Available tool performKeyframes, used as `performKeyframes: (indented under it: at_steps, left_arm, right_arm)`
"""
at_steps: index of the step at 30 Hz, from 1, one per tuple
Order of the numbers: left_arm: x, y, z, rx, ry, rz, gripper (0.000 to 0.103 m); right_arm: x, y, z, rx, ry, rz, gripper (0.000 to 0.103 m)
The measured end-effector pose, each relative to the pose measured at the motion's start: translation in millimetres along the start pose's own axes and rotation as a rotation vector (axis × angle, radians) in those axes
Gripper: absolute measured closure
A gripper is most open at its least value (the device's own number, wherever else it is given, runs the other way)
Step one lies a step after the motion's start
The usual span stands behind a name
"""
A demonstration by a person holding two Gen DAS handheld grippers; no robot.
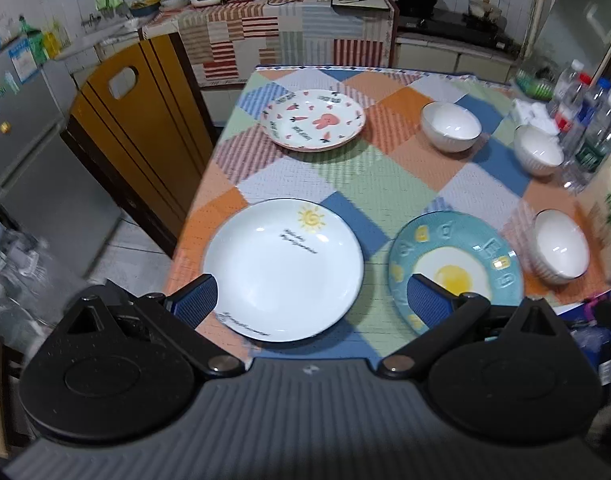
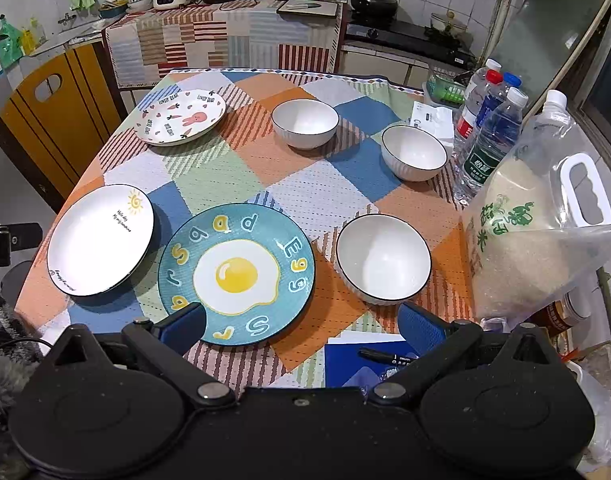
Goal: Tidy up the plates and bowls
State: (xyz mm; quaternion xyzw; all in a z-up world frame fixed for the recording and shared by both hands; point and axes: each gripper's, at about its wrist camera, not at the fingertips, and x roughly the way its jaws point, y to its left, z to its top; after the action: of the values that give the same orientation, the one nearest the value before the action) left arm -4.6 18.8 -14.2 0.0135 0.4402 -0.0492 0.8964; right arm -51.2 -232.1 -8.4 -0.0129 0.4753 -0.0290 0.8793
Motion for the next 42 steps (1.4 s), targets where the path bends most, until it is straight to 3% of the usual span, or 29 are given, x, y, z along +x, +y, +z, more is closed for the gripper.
performKeyframes:
  at_steps: [3, 7, 18, 33, 36, 39, 42]
  left_arm:
    - [-2.8, 3.3, 0.8, -0.028, 0.014, -0.05, 0.0]
    - [-6.8, -0.5, 0.5, 0.008, -0.008, -0.008, 0.0]
    - [-4.9, -5.7, -3.3, 0.03, 0.024, -0.061, 0.003]
    - [-0.8, -7.2, -7.7, 0.035, 0.053, -0.075, 0.004]
    - [0.9, -7.5, -7.2, 0.039, 0.047, -0.094, 0.008]
    - [6.7, -10.8, -2.3, 0.07, 0.042, -0.113, 0.011]
    - [13.3, -16.3, 6.7, 0.132, 0.022, -0.102, 0.011]
  right_arm:
    - [0.6, 0.3, 0.4, 0.0, 0.0, 0.001, 0.0]
    - [2.9, 0.8, -0.7, -0.001, 0.004, 0.003, 0.0]
    - [3.3, 2.1, -1.5, -0.015, 0.008, 0.009, 0.0]
    - [5.4, -1.5, -2.7, -0.008, 0.008, 0.002, 0.0]
    - [7.0, -2.0, -3.1, -0.016, 0.005, -0.003, 0.0]
    - [6.9, 0.8, 0.8, -0.081, -0.04, 0.008, 0.0]
    - [2.8, 0.2, 4.7, -0.17, -0.148, -0.001, 0.0]
